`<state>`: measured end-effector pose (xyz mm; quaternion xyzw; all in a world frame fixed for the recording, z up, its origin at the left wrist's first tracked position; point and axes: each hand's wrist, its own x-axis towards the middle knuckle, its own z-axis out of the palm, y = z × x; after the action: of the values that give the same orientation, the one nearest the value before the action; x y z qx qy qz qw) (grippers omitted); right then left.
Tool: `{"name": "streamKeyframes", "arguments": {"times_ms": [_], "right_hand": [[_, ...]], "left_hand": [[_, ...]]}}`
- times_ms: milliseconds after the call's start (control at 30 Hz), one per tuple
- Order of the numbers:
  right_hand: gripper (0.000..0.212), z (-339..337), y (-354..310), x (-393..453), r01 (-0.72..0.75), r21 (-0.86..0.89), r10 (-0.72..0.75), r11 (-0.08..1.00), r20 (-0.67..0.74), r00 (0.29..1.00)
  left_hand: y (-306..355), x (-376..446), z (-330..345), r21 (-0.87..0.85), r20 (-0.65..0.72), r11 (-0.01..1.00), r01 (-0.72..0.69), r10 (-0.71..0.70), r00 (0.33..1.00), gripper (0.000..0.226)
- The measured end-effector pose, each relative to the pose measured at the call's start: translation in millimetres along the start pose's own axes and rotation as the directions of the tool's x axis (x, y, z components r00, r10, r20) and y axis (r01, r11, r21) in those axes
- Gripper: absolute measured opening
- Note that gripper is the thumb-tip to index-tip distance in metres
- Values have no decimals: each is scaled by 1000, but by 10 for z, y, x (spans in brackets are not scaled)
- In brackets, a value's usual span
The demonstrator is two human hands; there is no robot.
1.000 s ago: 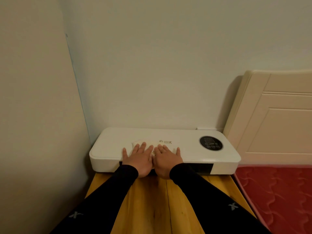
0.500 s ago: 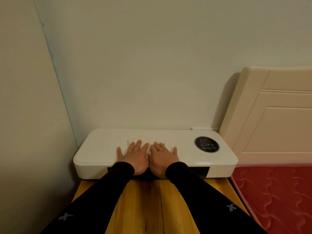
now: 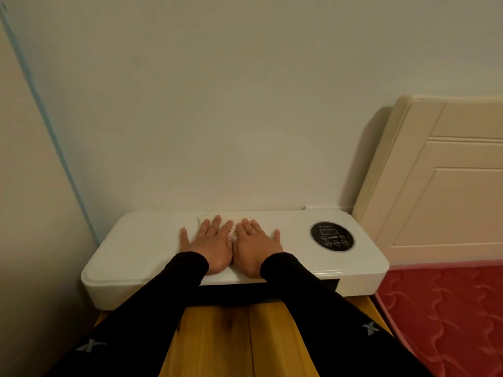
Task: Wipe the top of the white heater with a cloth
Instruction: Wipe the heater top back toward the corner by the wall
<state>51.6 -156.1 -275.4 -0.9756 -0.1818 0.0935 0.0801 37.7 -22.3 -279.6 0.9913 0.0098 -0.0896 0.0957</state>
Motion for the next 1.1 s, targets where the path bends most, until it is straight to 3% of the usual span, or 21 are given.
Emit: {"name": "streamKeyframes", "arguments": {"times_ms": [500,1100], "right_hand": [[66,-11,79,176,-17,14,17,1000,-19,1000],[65,16,74,-303,-27,-13,27,1000,35,999]], "left_hand": [[19,212,15,-22,-18,1000,-2,2,1000,55],[148,-273,59,10,17,1000,-13,13,1000,57]]}}
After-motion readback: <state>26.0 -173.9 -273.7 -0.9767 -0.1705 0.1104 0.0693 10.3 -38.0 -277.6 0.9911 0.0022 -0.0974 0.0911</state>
